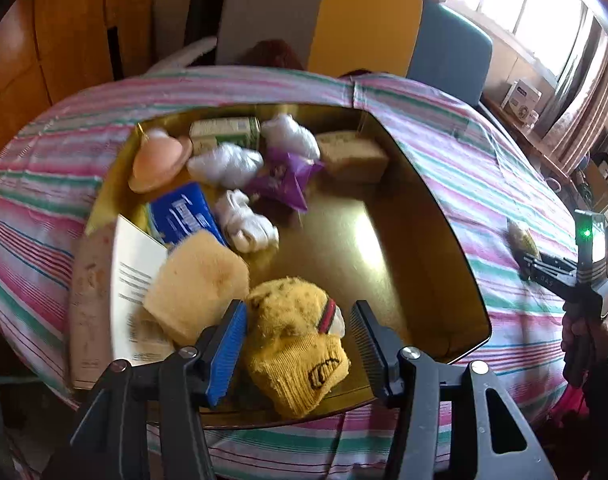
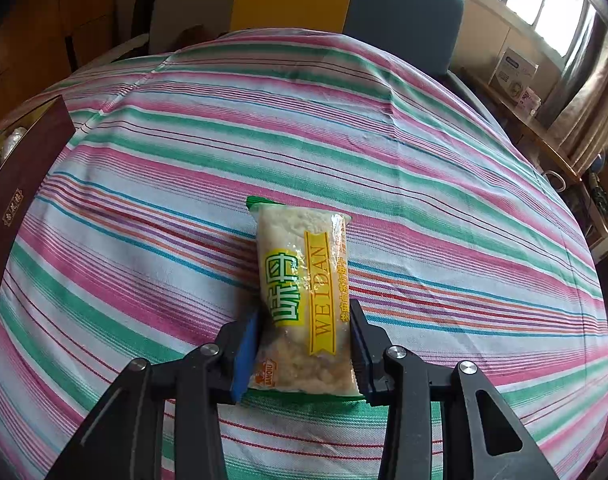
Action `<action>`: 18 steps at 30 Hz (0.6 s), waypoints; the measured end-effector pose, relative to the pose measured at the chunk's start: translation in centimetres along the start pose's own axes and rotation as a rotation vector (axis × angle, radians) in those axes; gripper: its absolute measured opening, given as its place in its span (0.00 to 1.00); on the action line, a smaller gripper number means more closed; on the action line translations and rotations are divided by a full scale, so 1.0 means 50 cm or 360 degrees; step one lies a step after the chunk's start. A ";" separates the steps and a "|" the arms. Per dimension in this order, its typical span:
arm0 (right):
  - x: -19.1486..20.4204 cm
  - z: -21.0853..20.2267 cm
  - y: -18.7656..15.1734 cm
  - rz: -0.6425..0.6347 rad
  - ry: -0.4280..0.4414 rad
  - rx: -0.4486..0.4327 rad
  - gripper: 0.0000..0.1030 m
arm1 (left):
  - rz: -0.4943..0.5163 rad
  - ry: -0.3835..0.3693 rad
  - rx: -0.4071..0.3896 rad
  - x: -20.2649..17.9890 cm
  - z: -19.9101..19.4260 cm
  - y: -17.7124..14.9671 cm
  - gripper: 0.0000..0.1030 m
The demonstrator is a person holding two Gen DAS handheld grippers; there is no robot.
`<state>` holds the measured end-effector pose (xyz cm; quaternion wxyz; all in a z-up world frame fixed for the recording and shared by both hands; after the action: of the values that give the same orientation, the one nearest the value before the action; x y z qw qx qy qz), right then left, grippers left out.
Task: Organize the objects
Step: 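Lower the yellow sock into the gold tray and open the left gripper, then carry the WEIDAN snack bag into the gold tray and open the right gripper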
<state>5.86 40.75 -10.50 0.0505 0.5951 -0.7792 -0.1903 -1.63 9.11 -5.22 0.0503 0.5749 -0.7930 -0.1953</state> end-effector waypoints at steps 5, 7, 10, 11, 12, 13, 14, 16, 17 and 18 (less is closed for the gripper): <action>0.011 -0.001 0.002 -0.0001 -0.0026 -0.0004 0.40 | -0.0025 0.0080 -0.0141 0.013 -0.044 0.006 0.53; 0.017 -0.002 0.002 0.0004 -0.0037 -0.0007 0.40 | -0.0046 0.0101 -0.0189 0.021 -0.057 0.014 0.53; 0.024 -0.005 0.001 0.0005 -0.0063 -0.0008 0.40 | -0.0067 0.0138 -0.0236 0.036 -0.076 0.017 0.53; 0.025 -0.006 0.000 0.0011 -0.0073 -0.0008 0.40 | -0.0073 0.0144 -0.0248 0.040 -0.080 0.017 0.53; 0.027 -0.007 -0.001 0.0022 -0.0086 -0.0005 0.40 | -0.0077 0.0160 -0.0264 0.046 -0.085 0.018 0.53; 0.030 -0.008 0.000 0.0033 -0.0104 -0.0001 0.40 | -0.0079 0.0169 -0.0270 0.049 -0.089 0.016 0.53; 0.032 -0.010 0.001 0.0044 -0.0123 0.0003 0.39 | -0.0085 0.0176 -0.0279 0.054 -0.093 0.016 0.53; 0.039 -0.016 0.004 0.0077 -0.0156 0.0022 0.39 | -0.0099 0.0170 -0.0294 0.063 -0.099 0.015 0.53; 0.042 -0.022 0.008 0.0100 -0.0135 0.0033 0.39 | -0.0110 0.0173 -0.0299 0.070 -0.102 0.014 0.53; 0.048 -0.030 0.012 0.0117 -0.0086 0.0040 0.39 | -0.0116 0.0174 -0.0301 0.073 -0.104 0.013 0.53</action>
<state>5.08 38.26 -9.27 0.0290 0.5613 -0.8039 -0.1945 -1.85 4.58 -0.72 0.1403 0.6058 -0.7457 -0.2393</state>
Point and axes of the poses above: each gripper's, at about its wrist camera, not at the fingertips, and z roughly the way its jaws point, x to its left, y to its top, the point moved 1 cm from there along z, roughly the way its jaws point, and after that the axes turned 11 degrees about x, right-handed, at the moved point
